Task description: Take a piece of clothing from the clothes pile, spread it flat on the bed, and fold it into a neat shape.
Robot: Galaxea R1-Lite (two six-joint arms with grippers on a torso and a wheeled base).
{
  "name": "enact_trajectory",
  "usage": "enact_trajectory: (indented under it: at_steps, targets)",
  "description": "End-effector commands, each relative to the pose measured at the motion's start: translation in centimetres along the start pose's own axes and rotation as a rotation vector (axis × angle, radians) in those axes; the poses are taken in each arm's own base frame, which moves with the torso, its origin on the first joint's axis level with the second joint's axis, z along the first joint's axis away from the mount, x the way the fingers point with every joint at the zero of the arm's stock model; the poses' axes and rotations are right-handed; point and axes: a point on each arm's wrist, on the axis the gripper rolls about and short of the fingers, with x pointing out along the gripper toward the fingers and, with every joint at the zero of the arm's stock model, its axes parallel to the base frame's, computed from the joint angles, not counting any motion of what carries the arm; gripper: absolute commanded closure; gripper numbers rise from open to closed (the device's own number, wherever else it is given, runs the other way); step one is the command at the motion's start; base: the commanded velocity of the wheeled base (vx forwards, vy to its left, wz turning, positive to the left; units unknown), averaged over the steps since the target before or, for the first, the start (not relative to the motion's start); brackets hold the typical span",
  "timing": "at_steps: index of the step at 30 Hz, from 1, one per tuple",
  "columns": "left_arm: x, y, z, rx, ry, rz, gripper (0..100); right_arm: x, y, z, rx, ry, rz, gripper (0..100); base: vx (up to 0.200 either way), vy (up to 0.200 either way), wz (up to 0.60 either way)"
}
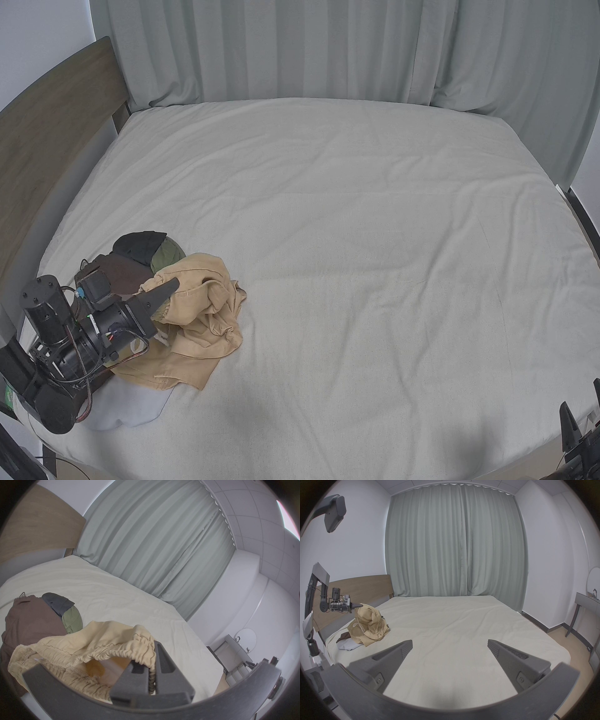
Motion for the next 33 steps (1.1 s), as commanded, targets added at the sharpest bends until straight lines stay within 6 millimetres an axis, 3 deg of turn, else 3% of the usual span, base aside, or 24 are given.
enact_trajectory:
  at_steps: [1, 21, 33]
  targets:
    - [0.1, -0.8, 0.2, -0.006, -0.016, -0.019, 100, 0.0, 0.0, -0.5, 0.0, 0.001, 0.001, 0, 0.0, 0.0, 0.0]
    - [0.0, -4.3, 1.5, -0.229, -0.192, 0.034, 100, 0.0, 0.0, -0.5, 0.003, 0.001, 0.001, 0, 0.0, 0.0, 0.0]
    - [0.4, -7.7, 2.1, -0.365, -0.326, 0.048, 100, 0.0, 0.0, -0.5, 0.006, 0.001, -0.001, 0, 0.0, 0.0, 0.0]
